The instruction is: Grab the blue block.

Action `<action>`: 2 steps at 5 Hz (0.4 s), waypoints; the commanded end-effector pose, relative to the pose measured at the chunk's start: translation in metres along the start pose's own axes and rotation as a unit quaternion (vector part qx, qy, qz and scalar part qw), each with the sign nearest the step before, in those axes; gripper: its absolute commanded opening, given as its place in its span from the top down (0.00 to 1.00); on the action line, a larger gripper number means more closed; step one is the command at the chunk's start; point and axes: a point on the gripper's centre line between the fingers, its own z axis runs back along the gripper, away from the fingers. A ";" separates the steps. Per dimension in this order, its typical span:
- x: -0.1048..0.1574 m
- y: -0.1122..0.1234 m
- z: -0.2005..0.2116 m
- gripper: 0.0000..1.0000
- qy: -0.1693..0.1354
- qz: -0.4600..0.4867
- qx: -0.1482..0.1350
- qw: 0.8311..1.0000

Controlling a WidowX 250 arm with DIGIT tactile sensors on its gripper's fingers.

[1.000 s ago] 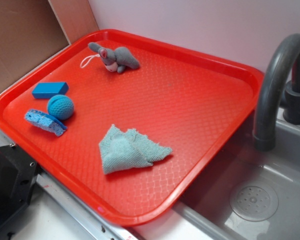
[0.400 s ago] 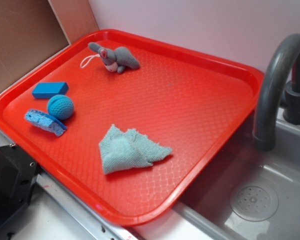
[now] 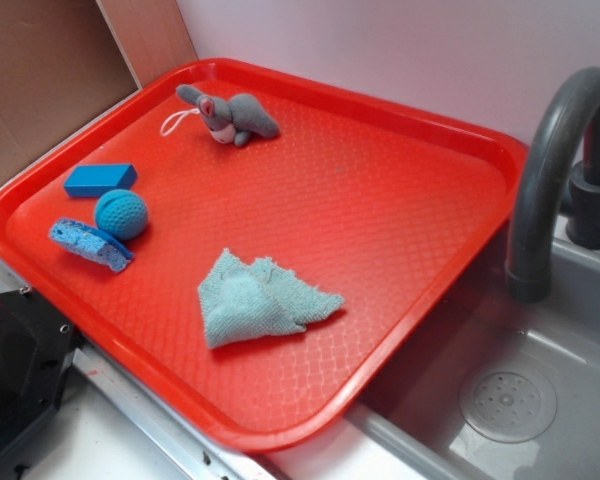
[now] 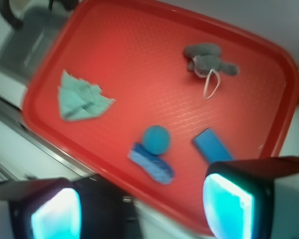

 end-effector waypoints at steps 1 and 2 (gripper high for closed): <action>0.009 0.049 -0.037 0.00 0.028 -0.145 0.031 0.988; 0.011 0.063 -0.061 0.00 0.048 -0.179 0.034 0.982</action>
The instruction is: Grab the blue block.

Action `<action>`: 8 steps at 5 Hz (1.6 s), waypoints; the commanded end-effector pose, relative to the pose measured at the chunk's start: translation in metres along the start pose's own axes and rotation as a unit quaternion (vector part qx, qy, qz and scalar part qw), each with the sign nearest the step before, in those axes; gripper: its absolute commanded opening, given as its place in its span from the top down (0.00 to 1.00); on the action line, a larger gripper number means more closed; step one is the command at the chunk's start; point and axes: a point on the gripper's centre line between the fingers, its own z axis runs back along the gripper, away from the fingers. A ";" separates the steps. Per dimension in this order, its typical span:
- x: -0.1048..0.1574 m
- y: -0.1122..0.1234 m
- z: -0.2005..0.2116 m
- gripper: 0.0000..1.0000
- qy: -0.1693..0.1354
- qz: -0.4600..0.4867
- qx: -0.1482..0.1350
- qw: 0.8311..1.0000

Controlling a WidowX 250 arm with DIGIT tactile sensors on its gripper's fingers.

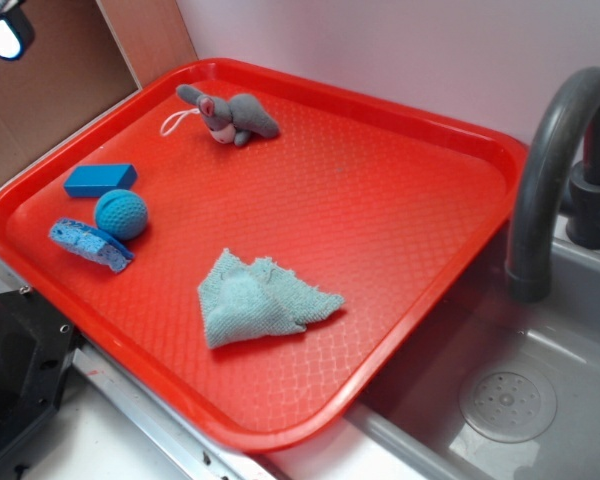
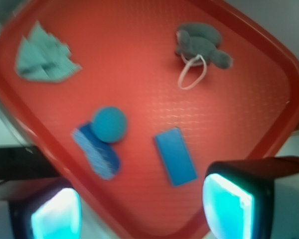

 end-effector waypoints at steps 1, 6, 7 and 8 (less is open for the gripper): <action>0.004 0.024 -0.035 0.00 0.049 -0.060 0.046 0.996; -0.013 0.036 -0.101 0.00 0.187 -0.075 0.079 0.976; -0.015 0.036 -0.113 0.00 0.194 -0.084 0.063 0.975; -0.015 0.035 -0.127 0.00 0.197 -0.095 0.049 0.975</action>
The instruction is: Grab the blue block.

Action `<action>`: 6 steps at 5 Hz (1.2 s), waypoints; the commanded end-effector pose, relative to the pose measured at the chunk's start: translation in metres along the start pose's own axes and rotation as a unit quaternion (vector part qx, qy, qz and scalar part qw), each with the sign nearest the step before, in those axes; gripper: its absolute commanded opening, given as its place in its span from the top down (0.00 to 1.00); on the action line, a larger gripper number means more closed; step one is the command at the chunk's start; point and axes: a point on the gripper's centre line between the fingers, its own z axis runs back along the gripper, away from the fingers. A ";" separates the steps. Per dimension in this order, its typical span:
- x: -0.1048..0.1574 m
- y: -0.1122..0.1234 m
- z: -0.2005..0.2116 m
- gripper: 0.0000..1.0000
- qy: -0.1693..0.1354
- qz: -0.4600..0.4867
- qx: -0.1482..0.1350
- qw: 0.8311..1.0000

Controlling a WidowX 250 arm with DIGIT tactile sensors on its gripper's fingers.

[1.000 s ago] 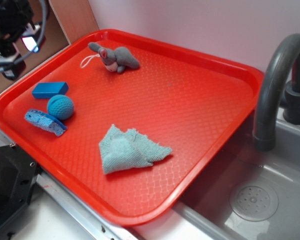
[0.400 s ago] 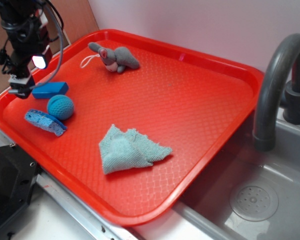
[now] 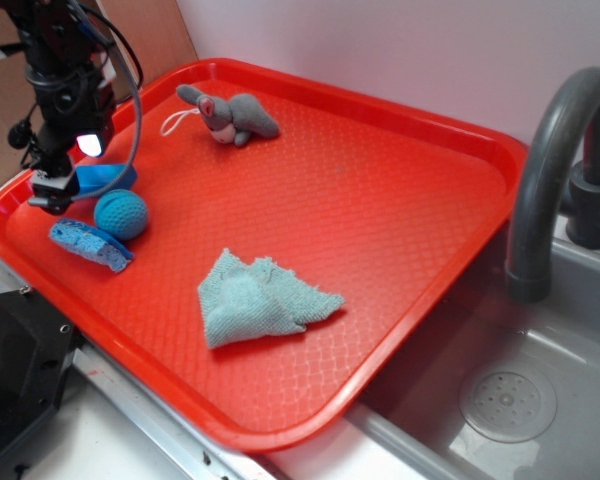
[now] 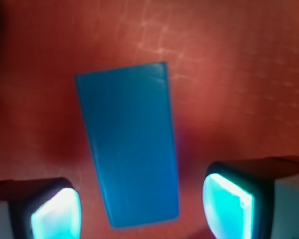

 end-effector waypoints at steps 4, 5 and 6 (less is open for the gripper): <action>-0.001 0.006 0.021 1.00 -0.048 0.091 0.019 0.995; -0.035 0.024 0.063 1.00 -0.067 0.221 0.028 0.972; -0.058 0.032 0.108 1.00 -0.089 0.345 0.022 0.934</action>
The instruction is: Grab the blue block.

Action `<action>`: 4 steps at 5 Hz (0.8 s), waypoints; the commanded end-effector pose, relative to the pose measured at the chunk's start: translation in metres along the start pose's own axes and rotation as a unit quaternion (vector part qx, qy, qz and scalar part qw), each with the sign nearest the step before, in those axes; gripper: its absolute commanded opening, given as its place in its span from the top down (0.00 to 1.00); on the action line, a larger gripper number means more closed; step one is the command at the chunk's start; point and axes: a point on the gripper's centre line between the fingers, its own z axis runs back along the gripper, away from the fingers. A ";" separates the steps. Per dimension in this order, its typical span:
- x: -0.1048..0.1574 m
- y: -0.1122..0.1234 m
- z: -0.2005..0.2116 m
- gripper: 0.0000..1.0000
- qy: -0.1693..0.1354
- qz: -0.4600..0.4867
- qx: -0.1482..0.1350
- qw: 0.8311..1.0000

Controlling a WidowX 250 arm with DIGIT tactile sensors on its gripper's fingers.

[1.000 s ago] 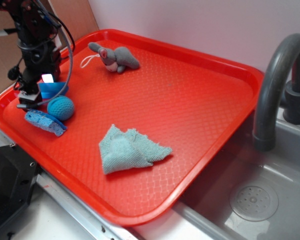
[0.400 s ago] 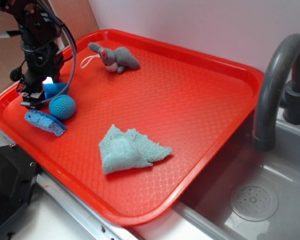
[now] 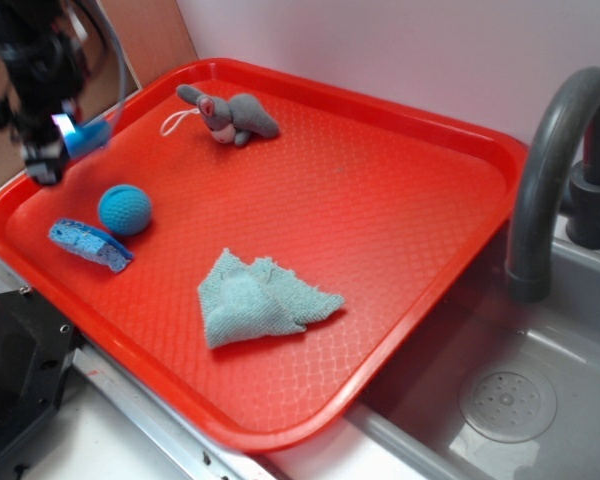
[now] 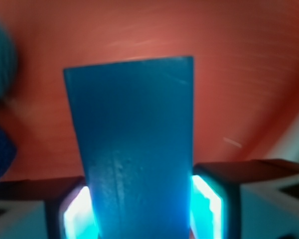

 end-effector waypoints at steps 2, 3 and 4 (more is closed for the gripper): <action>0.019 -0.011 0.128 1.00 -0.083 0.377 -0.104 0.917; 0.033 -0.026 0.148 1.00 -0.100 0.427 -0.095 0.894; 0.049 -0.046 0.165 1.00 -0.103 0.432 -0.073 0.893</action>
